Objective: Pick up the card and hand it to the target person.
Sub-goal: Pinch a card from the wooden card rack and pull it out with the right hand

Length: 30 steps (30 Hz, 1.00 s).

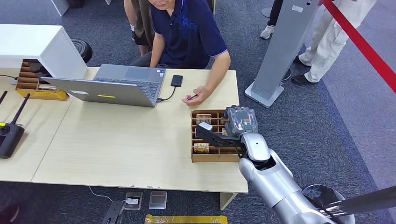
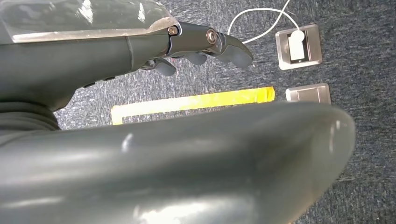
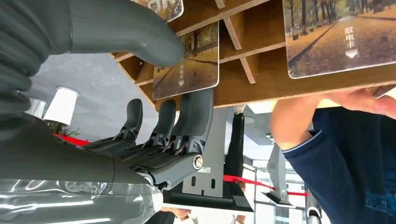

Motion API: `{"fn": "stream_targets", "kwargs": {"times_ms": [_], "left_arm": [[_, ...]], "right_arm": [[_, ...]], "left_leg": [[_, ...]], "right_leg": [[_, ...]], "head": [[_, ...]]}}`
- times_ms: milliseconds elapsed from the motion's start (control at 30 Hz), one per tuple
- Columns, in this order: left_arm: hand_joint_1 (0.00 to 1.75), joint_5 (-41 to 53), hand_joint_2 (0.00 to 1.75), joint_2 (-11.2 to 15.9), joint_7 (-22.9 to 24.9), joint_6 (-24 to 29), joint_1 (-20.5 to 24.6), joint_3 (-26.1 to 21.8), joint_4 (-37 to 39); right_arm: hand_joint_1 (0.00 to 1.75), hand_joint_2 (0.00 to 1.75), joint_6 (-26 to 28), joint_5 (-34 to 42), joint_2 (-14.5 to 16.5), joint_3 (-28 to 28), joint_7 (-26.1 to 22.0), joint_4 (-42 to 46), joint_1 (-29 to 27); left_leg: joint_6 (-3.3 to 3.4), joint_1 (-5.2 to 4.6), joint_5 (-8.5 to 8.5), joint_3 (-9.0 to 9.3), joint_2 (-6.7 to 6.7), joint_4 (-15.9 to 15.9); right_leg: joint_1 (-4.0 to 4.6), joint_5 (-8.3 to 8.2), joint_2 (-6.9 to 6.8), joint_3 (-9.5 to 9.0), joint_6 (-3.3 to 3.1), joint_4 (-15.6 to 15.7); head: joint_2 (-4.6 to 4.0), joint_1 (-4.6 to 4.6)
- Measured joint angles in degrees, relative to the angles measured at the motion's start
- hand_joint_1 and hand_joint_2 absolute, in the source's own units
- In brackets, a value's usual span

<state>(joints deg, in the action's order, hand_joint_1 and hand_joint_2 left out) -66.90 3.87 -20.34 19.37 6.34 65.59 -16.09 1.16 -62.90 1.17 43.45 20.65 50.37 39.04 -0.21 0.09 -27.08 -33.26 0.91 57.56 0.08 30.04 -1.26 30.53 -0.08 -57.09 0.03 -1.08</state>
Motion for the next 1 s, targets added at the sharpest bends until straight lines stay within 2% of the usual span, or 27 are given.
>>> {"fn": "stream_targets", "kwargs": {"times_ms": [567,1000], "left_arm": [[0.00,-0.01,0.00,0.00,0.02,-0.01,0.00,0.00,0.00],[0.00,-0.07,0.00,0.00,0.02,-0.07,0.00,0.00,0.00]], "right_arm": [[0.97,1.75,-1.50,0.02,0.39,0.00,0.90,-0.50,0.28],[1.20,1.75,-2.77,0.00,0.42,0.04,1.46,-0.48,0.27]], "left_leg": [[0.00,0.00,0.01,0.03,0.00,0.00],[0.00,0.00,0.01,0.03,0.00,0.00]], "right_leg": [[0.00,0.00,0.00,-0.03,0.00,0.00],[0.00,0.00,0.00,-0.03,0.00,0.00]], "head": [[0.00,0.01],[-0.01,-0.01]]}}
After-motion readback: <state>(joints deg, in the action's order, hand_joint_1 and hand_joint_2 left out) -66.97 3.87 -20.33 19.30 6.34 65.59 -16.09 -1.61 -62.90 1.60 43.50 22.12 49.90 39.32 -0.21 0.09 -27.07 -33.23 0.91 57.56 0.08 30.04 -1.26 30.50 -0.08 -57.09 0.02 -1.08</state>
